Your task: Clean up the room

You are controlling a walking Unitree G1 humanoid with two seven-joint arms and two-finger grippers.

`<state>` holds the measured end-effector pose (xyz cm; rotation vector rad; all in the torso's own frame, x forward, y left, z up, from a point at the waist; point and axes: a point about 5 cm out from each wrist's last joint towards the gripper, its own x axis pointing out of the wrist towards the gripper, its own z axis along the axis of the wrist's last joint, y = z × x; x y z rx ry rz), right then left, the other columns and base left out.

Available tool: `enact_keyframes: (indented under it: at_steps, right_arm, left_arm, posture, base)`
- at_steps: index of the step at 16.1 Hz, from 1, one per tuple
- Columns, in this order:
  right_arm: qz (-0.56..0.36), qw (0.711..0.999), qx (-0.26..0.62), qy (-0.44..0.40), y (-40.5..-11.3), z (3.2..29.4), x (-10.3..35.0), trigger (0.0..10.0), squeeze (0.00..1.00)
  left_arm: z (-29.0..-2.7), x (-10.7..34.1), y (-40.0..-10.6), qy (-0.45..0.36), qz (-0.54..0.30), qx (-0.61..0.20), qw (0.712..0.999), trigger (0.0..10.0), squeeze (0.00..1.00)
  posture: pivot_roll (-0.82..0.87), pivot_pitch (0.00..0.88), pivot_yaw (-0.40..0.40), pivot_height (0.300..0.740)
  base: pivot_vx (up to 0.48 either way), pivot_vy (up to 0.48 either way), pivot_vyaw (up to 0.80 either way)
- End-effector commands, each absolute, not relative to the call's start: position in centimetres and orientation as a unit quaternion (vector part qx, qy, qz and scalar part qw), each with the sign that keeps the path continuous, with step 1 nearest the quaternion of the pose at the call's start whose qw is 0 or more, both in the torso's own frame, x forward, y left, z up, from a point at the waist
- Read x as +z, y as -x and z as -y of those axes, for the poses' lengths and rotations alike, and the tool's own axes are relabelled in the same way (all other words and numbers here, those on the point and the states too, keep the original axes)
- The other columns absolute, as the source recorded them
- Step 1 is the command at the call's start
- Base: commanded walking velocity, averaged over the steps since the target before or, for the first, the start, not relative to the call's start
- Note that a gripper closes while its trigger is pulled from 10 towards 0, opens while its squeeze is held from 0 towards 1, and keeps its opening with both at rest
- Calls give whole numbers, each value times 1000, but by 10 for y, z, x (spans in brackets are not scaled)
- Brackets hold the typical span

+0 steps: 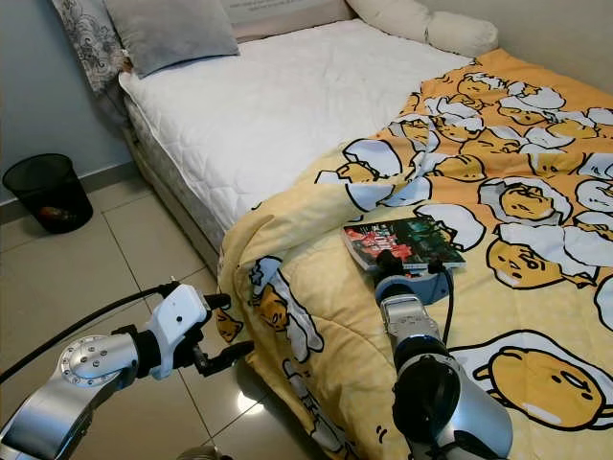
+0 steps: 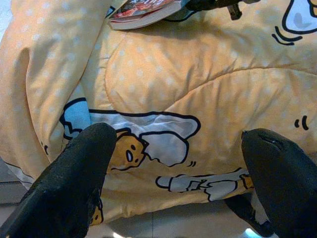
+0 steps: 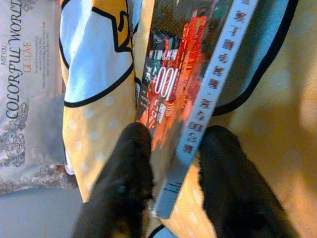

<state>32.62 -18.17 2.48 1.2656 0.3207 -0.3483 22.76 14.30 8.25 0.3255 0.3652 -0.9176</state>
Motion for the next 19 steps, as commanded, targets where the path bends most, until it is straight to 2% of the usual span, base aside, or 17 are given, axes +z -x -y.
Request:
enact_keyframes:
  at_steps: [1, 6, 8, 14, 16, 17, 18, 19]
  right_arm:
    - [-149, 783, -166, -581, -326, 184, 25, 0, 0]
    - [-154, 784, -174, -575, -318, 188, 17, 0, 0]
    - [-163, 794, -167, -561, -311, 193, 10, 0, 0]
    - [-226, 801, -160, -531, -267, 213, -24, 0, 0]
    - [-231, 802, -158, -529, -263, 213, -27, 0, 0]
    - [-246, 805, -164, -514, -258, 212, -31, 10000, 0]
    - [-252, 806, -167, -510, -258, 211, -32, 10000, 0]
    - [-253, 806, -161, -510, -261, 207, -31, 10000, 663]
  left_arm:
    - [-142, 85, -229, -158, -172, -440, 867, 10000, 1000]
    - [-140, 85, -231, -149, -168, -435, 872, 10000, 1000]
    - [-138, 83, -232, -141, -165, -434, 874, 10000, 1000]
    - [-121, 85, -246, -151, -136, -460, 865, 10000, 1000]
    - [-119, 85, -247, -149, -135, -462, 864, 10000, 1000]
    - [-118, 83, -249, -149, -135, -466, 862, 10000, 1000]
    - [-118, 82, -249, -149, -135, -470, 860, 10000, 1000]
    - [-117, 81, -248, -149, -138, -475, 856, 10000, 1000]
  posture:
    - [328, 0, -12, 740]
    - [295, 0, -1, 740]
    - [266, 0, 1, 740]
    - [174, 0, -13, 740]
    - [165, 0, -12, 740]
    - [160, 0, -5, 740]
    - [164, 0, -2, 740]
    - [167, 0, -2, 740]
  base:
    - [0, 0, 0]
    - [0, 0, 0]
    - [0, 0, 0]
    - [0, 0, 0]
    - [0, 0, 0]
    - [0, 0, 0]
    - [0, 0, 0]
    - [0, 0, 0]
